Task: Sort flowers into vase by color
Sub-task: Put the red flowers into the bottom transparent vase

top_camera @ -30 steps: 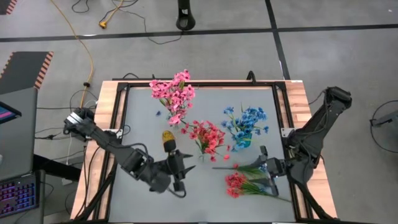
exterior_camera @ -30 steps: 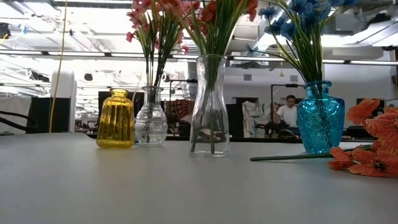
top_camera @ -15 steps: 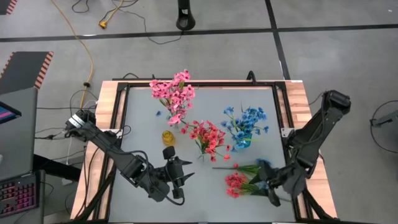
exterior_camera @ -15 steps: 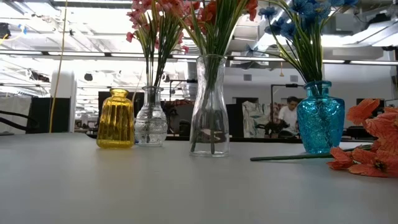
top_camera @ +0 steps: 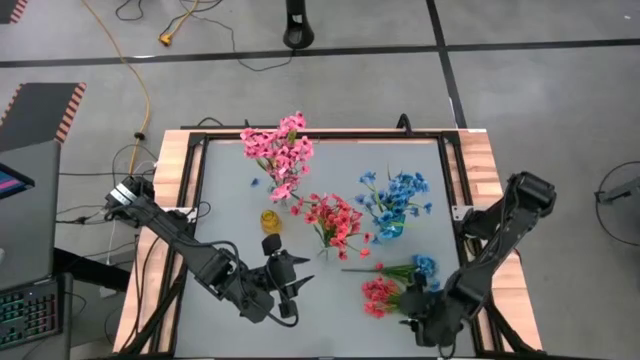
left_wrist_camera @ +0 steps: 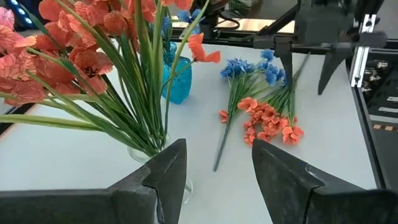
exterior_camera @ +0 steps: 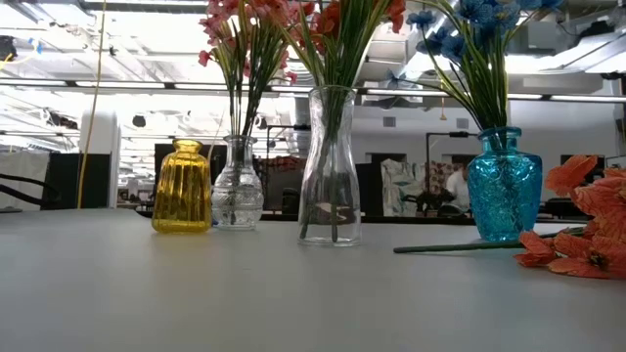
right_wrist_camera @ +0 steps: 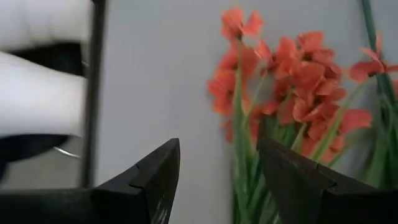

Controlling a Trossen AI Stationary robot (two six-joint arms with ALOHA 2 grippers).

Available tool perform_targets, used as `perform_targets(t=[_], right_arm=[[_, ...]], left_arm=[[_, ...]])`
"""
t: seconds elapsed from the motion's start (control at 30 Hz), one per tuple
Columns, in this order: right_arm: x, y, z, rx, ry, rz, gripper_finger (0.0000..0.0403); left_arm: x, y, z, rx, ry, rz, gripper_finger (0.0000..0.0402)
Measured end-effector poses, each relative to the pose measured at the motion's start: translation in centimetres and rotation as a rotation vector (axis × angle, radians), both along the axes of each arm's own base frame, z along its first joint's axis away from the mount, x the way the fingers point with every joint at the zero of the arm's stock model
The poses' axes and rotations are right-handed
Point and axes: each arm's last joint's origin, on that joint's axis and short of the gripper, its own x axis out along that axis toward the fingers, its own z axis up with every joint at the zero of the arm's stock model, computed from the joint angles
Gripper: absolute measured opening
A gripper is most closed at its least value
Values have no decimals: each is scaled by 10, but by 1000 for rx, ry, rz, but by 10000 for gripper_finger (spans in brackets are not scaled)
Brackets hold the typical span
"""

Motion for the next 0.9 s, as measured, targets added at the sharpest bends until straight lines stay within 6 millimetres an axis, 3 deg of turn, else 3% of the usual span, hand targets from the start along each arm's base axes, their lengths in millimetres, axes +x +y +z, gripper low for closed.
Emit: perform_targets(t=[0.27,0.47,0.7,0.9], right_arm=[[12,16,-24,-78,172,27,249],[19,17,-44,-155,281,-47,249],[25,17,-37,-185,347,-74,249],[27,20,-17,-152,322,-69,249]], left_arm=[[0,0,0,-1,1,1,171],[0,0,0,-3,0,1,171],[0,0,0,-7,-2,2,171],[0,0,0,-10,-3,4,171]])
